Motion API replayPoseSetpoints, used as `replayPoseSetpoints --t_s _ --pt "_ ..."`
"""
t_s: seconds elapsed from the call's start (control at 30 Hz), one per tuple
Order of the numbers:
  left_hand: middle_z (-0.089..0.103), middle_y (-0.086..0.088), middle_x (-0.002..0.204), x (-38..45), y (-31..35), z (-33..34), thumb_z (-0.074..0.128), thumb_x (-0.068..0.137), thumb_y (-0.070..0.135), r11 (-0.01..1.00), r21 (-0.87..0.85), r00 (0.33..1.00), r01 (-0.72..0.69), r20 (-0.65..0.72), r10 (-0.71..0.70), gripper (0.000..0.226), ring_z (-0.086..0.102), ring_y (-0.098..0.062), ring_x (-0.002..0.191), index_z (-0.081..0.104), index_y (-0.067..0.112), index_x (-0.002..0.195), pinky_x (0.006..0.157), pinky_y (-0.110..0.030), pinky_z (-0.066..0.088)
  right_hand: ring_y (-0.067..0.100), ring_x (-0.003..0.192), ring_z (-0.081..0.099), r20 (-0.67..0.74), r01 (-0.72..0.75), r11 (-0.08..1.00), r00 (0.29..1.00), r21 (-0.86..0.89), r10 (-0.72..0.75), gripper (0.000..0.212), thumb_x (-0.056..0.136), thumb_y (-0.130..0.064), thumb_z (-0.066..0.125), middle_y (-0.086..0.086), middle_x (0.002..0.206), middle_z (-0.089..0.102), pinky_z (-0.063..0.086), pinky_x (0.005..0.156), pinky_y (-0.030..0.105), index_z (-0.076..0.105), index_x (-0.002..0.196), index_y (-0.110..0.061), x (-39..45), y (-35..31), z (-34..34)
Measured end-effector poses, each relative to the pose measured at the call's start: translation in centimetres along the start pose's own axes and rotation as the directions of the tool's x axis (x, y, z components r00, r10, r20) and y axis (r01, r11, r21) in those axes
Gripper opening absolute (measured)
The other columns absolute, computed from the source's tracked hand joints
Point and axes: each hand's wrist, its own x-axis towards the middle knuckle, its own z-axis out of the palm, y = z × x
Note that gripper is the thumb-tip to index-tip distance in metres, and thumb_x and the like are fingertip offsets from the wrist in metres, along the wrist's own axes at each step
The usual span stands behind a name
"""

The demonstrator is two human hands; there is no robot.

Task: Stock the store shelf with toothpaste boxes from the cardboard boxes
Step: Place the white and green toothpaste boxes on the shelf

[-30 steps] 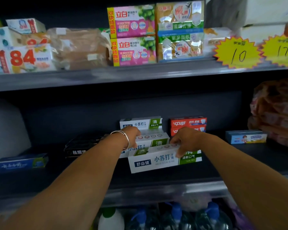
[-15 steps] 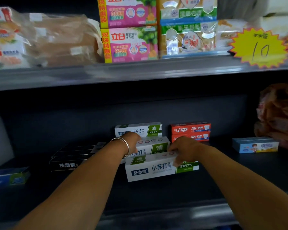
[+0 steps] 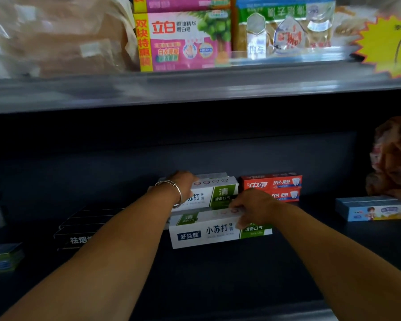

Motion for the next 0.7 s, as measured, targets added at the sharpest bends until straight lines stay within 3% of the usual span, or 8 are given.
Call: replayPoseSetpoints --t_s 0.27,0.47,0.63,0.7 --pt "0.043 -0.005 0.141 3.2 -1.2 2.0 0.052 0.094 0.017 0.989 0.140 0.996 0.042 -0.084 -0.030 0.049 0.040 -0.026 0.130 0.040 0.025 0.141 0.110 -0.038 0.026 0.016 0.116 0.052 -0.006 0.007 1.000 1.000 -0.002 -0.007 0.052 0.081 -0.026 0.071 -0.001 0.127 0.055 0.043 0.097 0.025 0.053 0.130 -0.020 1.7 0.4 0.6" --pt "0.037 -0.006 0.146 4.8 -1.8 3.9 0.053 0.089 0.003 0.987 0.154 0.993 0.042 -0.120 -0.024 0.057 0.031 -0.027 0.137 0.039 0.026 0.140 0.114 -0.040 0.015 0.017 0.118 0.050 0.000 -0.005 0.999 1.000 -0.035 0.005 0.054 0.080 -0.028 0.072 -0.001 0.130 0.053 0.042 0.100 0.027 0.054 0.131 -0.020 2.7 0.7 1.1" --pt "0.034 -0.006 0.148 5.8 -2.2 4.7 0.051 0.091 0.002 0.989 0.143 0.988 0.035 -0.151 -0.013 0.060 0.030 -0.024 0.137 0.034 0.027 0.143 0.117 -0.043 0.012 0.017 0.120 0.049 0.008 -0.008 0.999 1.000 -0.036 0.008 0.056 0.081 -0.028 0.071 -0.001 0.131 0.052 0.042 0.100 0.028 0.052 0.133 -0.021 3.3 0.8 1.3" --pt "0.038 -0.006 0.145 5.9 -2.4 4.9 0.049 0.091 0.001 0.995 0.099 0.984 0.018 -0.177 0.000 0.058 0.036 -0.025 0.134 0.037 0.025 0.142 0.115 -0.042 0.020 0.018 0.119 0.050 0.008 -0.012 1.000 1.000 -0.026 0.012 0.056 0.080 -0.026 0.072 -0.001 0.131 0.053 0.043 0.100 0.029 0.053 0.132 -0.020 3.4 0.7 1.4"
